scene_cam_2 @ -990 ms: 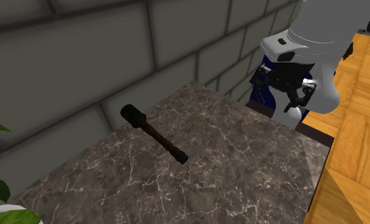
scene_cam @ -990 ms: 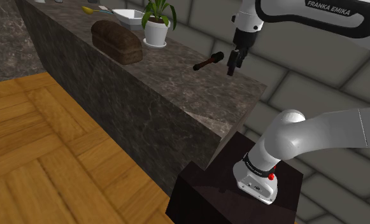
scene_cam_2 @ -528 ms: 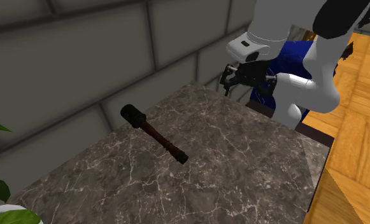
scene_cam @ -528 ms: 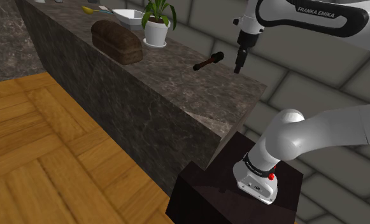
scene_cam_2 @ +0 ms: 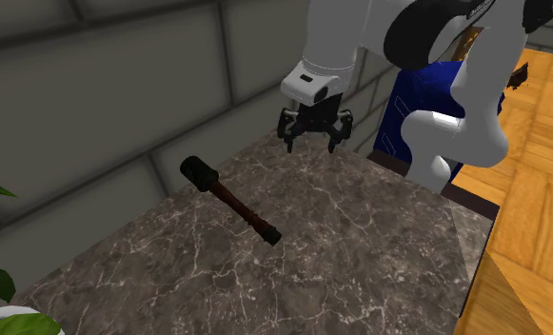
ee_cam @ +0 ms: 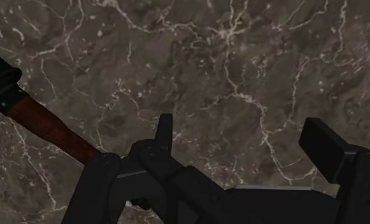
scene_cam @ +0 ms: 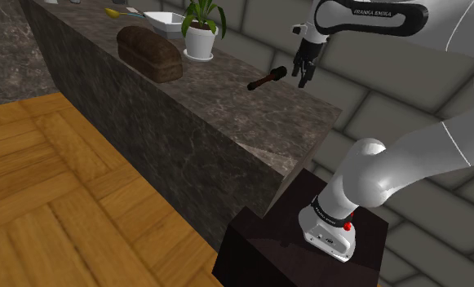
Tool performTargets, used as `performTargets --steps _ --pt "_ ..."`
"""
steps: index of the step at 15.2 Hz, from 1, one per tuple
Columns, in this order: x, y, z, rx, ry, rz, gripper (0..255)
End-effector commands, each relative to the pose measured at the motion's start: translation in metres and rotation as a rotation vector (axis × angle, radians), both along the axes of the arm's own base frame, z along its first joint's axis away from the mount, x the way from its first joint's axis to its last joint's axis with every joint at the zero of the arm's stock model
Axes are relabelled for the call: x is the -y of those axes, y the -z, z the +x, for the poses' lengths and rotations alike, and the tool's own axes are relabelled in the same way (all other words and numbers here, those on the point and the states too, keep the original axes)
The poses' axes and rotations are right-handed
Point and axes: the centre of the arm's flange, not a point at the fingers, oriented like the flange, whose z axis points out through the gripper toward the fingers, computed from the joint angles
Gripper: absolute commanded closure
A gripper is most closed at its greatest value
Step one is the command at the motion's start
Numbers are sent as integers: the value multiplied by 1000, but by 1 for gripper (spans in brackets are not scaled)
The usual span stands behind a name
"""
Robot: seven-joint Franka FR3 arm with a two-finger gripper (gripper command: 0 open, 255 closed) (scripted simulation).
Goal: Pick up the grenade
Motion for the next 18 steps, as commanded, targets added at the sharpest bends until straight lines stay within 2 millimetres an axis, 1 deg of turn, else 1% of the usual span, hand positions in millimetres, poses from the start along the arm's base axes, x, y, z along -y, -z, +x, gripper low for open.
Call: performTargets --steps 1,5,8,11,14,15,18 --pt "20 6 17 1 -104 4 0" --pt "52 18 57 4 -295 16 0" --pt "70 27 90 7 -438 26 0" --pt "84 36 126 9 -581 35 0" --pt "92 45 163 11 -724 45 0" --pt "93 48 172 12 -756 47 0" --pt "93 63 172 12 -756 47 0"
